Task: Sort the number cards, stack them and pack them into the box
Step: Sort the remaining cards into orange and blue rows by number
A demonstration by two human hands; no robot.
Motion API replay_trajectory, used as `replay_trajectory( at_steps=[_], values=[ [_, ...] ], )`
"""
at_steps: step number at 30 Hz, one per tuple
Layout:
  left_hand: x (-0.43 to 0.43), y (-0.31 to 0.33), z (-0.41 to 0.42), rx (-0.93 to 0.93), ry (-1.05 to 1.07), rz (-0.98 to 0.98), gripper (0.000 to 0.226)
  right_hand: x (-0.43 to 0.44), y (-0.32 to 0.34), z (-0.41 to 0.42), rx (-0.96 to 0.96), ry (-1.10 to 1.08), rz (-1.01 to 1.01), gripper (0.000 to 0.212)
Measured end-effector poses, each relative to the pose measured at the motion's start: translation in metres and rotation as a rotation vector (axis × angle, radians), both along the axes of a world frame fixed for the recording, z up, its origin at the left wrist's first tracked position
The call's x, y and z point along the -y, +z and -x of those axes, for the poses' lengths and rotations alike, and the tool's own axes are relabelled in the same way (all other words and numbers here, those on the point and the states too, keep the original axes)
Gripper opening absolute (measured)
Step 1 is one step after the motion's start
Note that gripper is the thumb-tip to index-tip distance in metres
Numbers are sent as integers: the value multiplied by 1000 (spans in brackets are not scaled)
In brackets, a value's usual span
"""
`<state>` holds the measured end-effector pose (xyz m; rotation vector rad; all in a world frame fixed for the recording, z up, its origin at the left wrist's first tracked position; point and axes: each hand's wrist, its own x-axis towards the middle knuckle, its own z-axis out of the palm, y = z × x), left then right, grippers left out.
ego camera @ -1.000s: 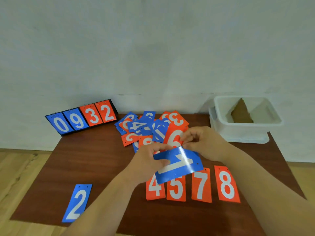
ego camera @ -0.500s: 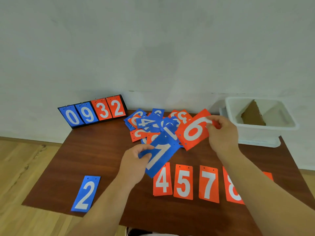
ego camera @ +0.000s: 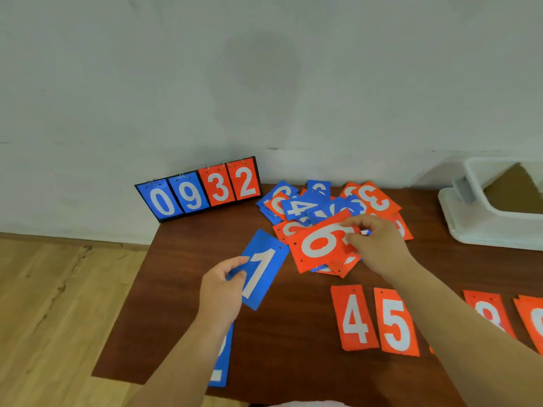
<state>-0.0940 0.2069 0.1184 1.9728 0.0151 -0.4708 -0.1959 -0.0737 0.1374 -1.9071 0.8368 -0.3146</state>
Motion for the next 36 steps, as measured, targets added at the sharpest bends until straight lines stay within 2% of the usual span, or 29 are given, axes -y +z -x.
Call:
replay_trajectory(
  at_steps=[4,8,13,18,21,25,30,33,36],
  values=[
    [-4,-10,-26,-26,-40,6,35,-17,-16,1,16,-243,-194,35],
    [26,-11,-28,-7,-275,-23,45,-24,-25,26,2,-333,-222,44],
    [83,-6,-2,14,-484,-23,53,-8,-24,63,75,-571,-308,28],
    [133,-7,37,-25,-537,11,53,14,-28,111,-2,-639,-322,33],
    [160,-11,67,-31,-544,27,49,32,-41,147,-2,-667,-386,28],
    [198,-22,112,-34,-572,12,41,68,-56,210,-35,-805,-357,19],
    [244,-34,165,-66,-604,-52,40,123,-80,296,-41,-1029,-312,23],
    [263,-42,189,-54,-611,-99,39,151,-100,334,-138,-1071,-270,21],
    [273,-43,204,-44,-631,-139,39,170,-112,349,-252,-1031,-209,29]
  ],
)
